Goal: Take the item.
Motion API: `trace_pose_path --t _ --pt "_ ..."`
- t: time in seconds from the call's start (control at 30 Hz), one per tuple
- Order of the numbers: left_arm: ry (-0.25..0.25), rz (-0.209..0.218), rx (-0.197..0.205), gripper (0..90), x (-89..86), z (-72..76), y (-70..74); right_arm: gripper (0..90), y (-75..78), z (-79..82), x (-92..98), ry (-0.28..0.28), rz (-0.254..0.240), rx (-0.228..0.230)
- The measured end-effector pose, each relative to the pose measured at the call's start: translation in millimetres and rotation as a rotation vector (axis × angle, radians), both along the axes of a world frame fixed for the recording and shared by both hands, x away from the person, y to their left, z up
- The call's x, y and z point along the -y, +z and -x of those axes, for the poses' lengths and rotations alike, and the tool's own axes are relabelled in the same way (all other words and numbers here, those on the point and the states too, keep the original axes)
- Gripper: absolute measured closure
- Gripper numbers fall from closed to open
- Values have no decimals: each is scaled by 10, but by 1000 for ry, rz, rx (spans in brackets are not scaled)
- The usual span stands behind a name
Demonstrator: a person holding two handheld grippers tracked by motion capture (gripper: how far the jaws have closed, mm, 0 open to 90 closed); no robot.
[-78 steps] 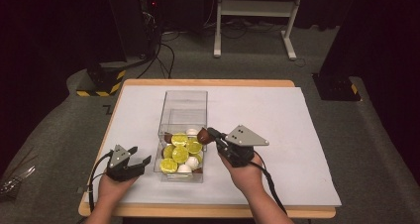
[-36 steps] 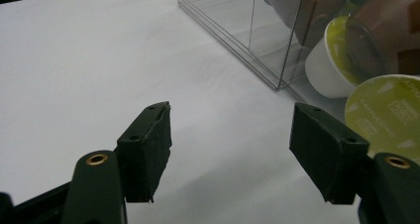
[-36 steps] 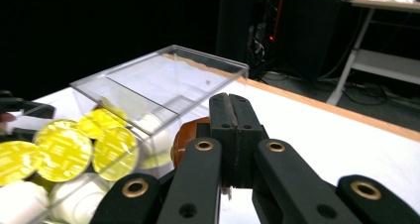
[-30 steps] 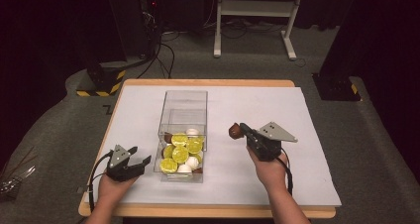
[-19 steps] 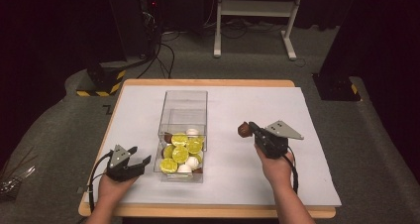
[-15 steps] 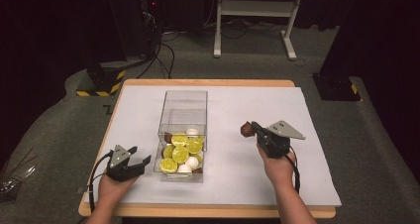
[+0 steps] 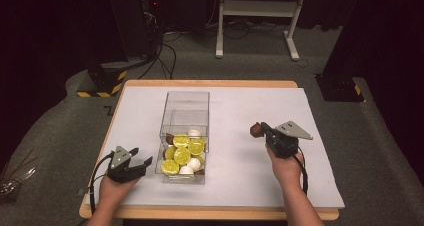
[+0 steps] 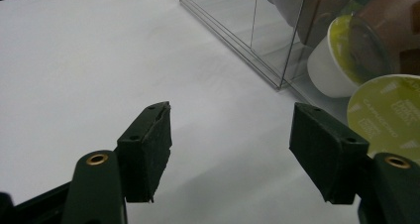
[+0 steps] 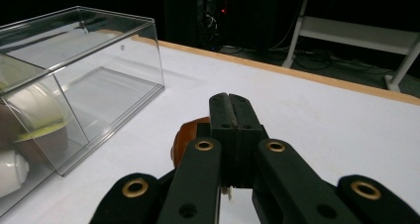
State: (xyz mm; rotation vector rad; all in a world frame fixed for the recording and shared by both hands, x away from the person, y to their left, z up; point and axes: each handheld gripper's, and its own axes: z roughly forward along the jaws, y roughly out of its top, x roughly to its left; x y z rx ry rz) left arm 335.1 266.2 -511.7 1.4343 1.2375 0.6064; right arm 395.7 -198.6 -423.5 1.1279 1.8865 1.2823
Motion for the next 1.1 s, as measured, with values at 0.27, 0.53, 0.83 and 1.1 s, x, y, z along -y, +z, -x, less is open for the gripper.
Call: trace_pose_path --t 0.27,0.53,0.83,1.1 --pt "-2 9 -14 329 6 -13 -1 900 5 -13 12 -40 40 -25" --pt "4 5 -1 330 3 -4 0 900 -96 -44 10 -31 41 -26" --pt "2 14 6 330 -1 9 4 900 -174 -148 73 -72 61 -43" --pt "-3 31 -10 330 -8 -14 6 900 -335 -308 8 -115 112 -80"
